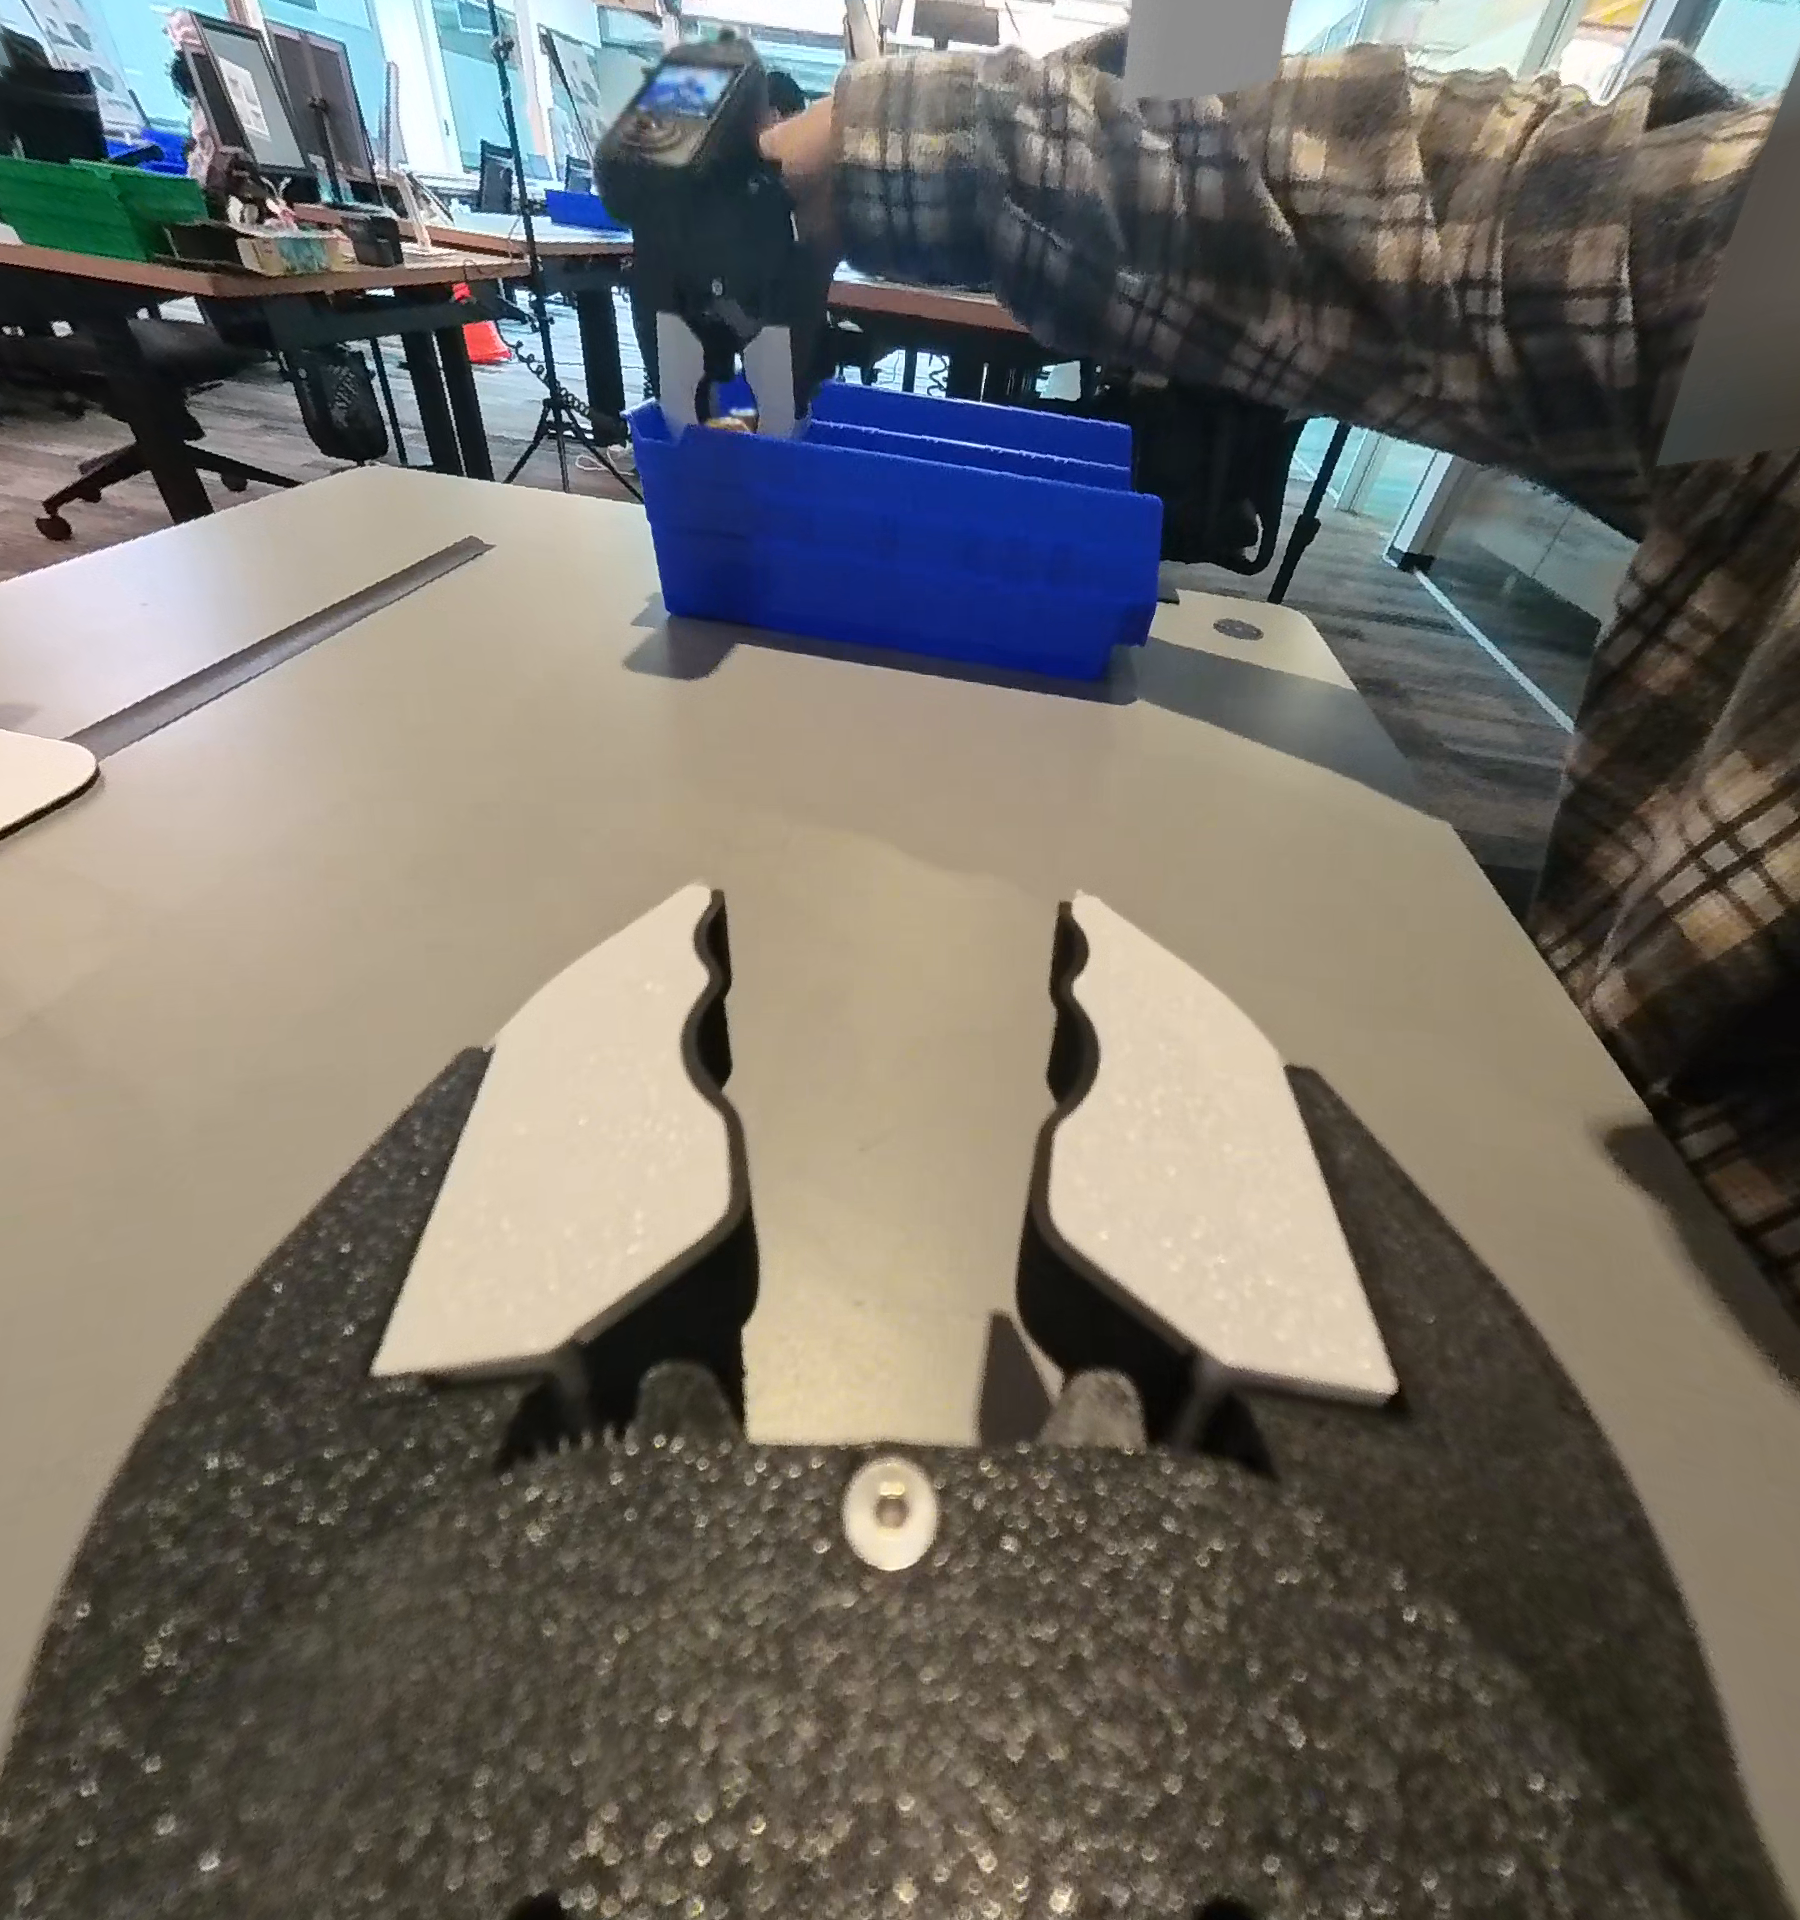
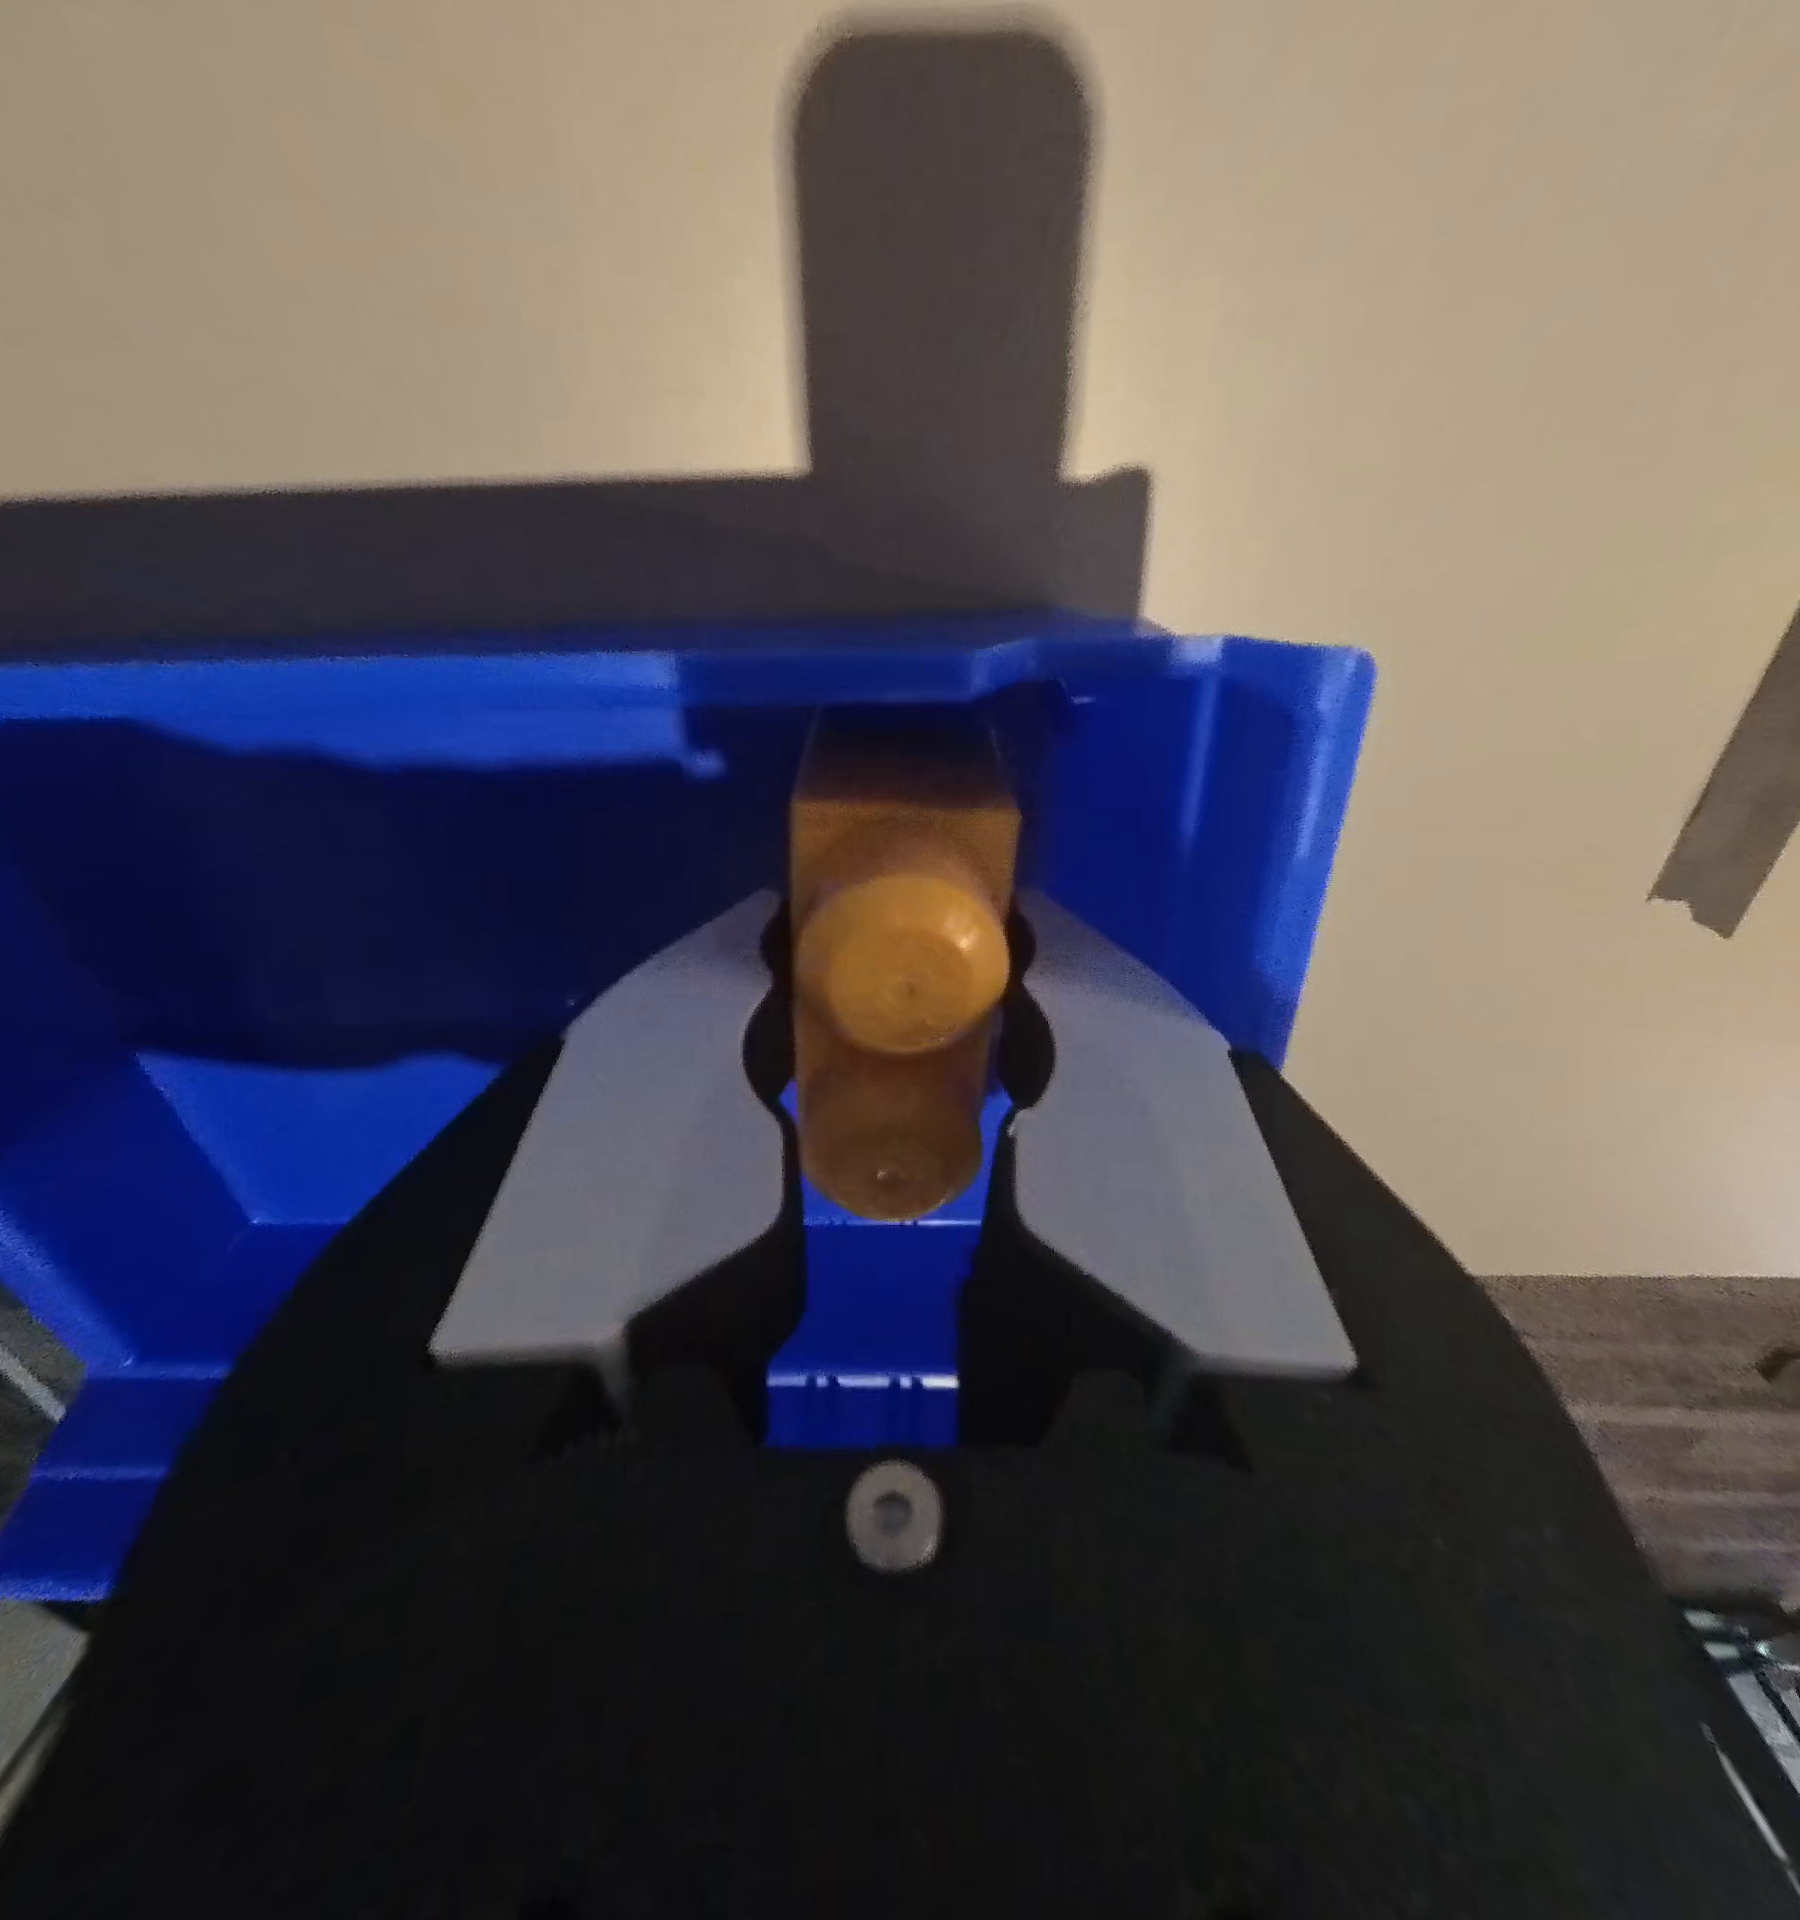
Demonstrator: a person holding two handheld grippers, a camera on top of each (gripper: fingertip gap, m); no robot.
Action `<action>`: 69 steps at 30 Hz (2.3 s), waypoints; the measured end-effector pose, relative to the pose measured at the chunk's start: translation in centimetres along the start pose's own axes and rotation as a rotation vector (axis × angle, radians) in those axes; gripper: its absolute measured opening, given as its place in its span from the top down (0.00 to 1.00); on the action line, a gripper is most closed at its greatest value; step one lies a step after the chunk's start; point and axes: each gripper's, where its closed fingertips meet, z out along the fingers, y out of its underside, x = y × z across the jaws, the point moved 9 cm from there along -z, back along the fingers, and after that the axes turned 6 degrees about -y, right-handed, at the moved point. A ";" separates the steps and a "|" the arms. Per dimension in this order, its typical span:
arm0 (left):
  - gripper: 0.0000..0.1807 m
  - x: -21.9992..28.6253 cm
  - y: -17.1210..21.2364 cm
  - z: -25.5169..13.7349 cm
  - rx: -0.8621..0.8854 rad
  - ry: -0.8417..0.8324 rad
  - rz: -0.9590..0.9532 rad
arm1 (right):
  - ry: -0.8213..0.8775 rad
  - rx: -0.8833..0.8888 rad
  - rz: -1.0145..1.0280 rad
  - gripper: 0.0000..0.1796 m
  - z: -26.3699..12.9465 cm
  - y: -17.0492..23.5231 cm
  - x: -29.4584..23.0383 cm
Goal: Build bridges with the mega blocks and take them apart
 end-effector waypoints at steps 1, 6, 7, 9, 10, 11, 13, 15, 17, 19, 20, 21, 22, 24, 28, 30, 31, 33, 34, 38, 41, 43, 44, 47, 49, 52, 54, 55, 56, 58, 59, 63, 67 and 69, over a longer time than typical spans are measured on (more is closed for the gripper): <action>0.67 0.0 0.0 0.0 0.001 0.001 0.001 | 0.005 0.009 0.005 0.80 -0.1 0.1 0.0; 0.67 0.4 -0.3 0.0 0.004 0.006 0.013 | 0.046 0.020 0.026 0.74 -1.3 0.3 -0.5; 0.67 0.4 -0.3 0.0 0.005 0.007 0.013 | 0.057 0.016 0.030 0.73 -1.8 0.3 -0.7; 0.67 0.5 -0.4 -0.1 0.008 0.008 0.014 | 0.085 0.001 0.041 0.72 -3.2 0.4 -1.3; 0.67 0.6 -0.5 -0.1 0.011 0.008 0.017 | 0.109 -0.003 0.052 0.71 -4.2 0.5 -1.7; 0.67 0.7 -0.6 -0.2 0.014 0.007 0.020 | 0.144 0.001 0.069 0.70 -5.3 0.6 -2.1; 0.67 0.8 -0.8 -0.3 0.021 0.006 0.026 | 0.232 0.039 0.116 0.67 -8.2 0.9 -3.2; 0.67 0.9 -1.0 -0.5 0.028 0.006 0.030 | 0.330 0.111 0.166 0.62 -11.4 0.7 -4.6; 0.67 1.0 -1.1 -0.6 0.035 0.006 0.030 | 0.423 0.197 0.207 0.60 -14.4 0.3 -6.4; 0.67 1.2 -1.2 -0.6 0.038 0.006 0.032 | 0.476 0.294 0.235 0.59 -16.7 -0.6 -8.4; 0.67 1.2 -1.2 -0.7 0.038 0.005 0.034 | 0.501 0.345 0.244 0.58 -17.6 -1.2 -9.4; 0.67 1.3 -1.2 -0.7 0.038 0.004 0.037 | 0.528 0.388 0.252 0.56 -18.4 -1.8 -10.3; 0.67 1.3 -1.2 -0.8 0.038 0.003 0.039 | 0.552 0.429 0.259 0.55 -19.0 -2.5 -11.3; 0.67 1.4 -1.3 -1.0 0.042 -0.005 0.042 | 0.588 0.511 0.265 0.52 -19.6 -4.0 -13.2; 0.67 1.4 -1.5 -1.6 0.058 -0.027 0.047 | 0.679 0.620 0.267 0.44 -18.8 -7.1 -16.3; 0.66 1.4 -1.5 -1.9 0.064 -0.036 0.045 | 0.729 0.669 0.257 0.35 -17.6 -8.6 -17.6; 0.66 1.3 -1.5 -2.0 0.066 -0.040 0.043 | 0.755 0.695 0.260 0.32 -17.1 -9.3 -18.2; 0.66 1.2 -1.4 -2.2 0.069 -0.049 0.039 | 0.788 0.769 0.272 0.29 -15.8 -10.6 -19.1; 0.66 1.1 -1.5 -2.3 0.071 -0.052 0.037 | 0.797 0.819 0.280 0.26 -15.2 -11.1 -19.6; 0.66 1.0 -1.6 -2.7 0.080 -0.065 0.036 | 0.786 0.995 0.340 0.23 -12.5 -12.6 -20.7; 0.66 0.9 -1.7 -2.9 0.089 -0.075 0.034 | 0.760 1.094 0.407 0.20 -10.1 -13.0 -20.8; 0.66 0.8 -1.7 -3.0 0.092 -0.080 0.032 | 0.737 1.157 0.454 0.19 -8.6 -13.1 -20.8; 0.66 0.8 -1.7 -3.0 0.093 -0.083 0.031 | 0.734 1.188 0.470 0.19 -7.8 -13.2 -20.9; 0.66 0.8 -1.7 -3.0 0.091 -0.087 0.029 | 0.739 1.254 0.515 0.19 -5.4 -13.5 -21.0; 0.66 0.7 -1.7 -3.0 0.088 -0.093 0.029 | 0.753 1.289 0.542 0.19 -4.0 -13.8 -21.0; 0.66 0.7 -1.6 -3.0 0.085 -0.097 0.025 | 0.768 1.336 0.570 0.19 -1.9 -14.2 -21.0; 0.66 0.6 -1.6 -3.0 0.084 -0.098 0.024 | 0.753 1.344 0.592 0.19 -0.6 -14.4 -20.8; 0.66 0.6 -1.5 -3.0 0.084 -0.099 0.024 | 0.744 1.341 0.602 0.20 0.1 -14.5 -20.6; 0.66 0.6 -1.5 -3.0 0.084 -0.101 0.024 | 0.742 1.339 0.608 0.20 0.7 -14.6 -20.5; 0.66 0.6 -1.6 -3.1 0.086 -0.105 0.025 | 0.753 1.339 0.609 0.22 1.8 -14.6 -20.2; 0.66 0.6 -1.6 -3.1 0.086 -0.109 0.025 | 0.762 1.347 0.611 0.23 2.2 -14.6 -20.1; 0.66 0.3 -1.4 -3.1 0.081 -0.124 0.020 | 0.781 1.424 0.603 0.30 3.6 -14.5 -19.9; 0.66 0.0 -1.2 -3.1 0.074 -0.143 0.017 | 0.741 1.398 0.592 0.32 4.2 -14.9 -19.6; 0.66 -0.1 -1.4 -3.4 0.079 -0.160 0.022 | 0.718 1.396 0.579 0.33 4.7 -15.3 -19.5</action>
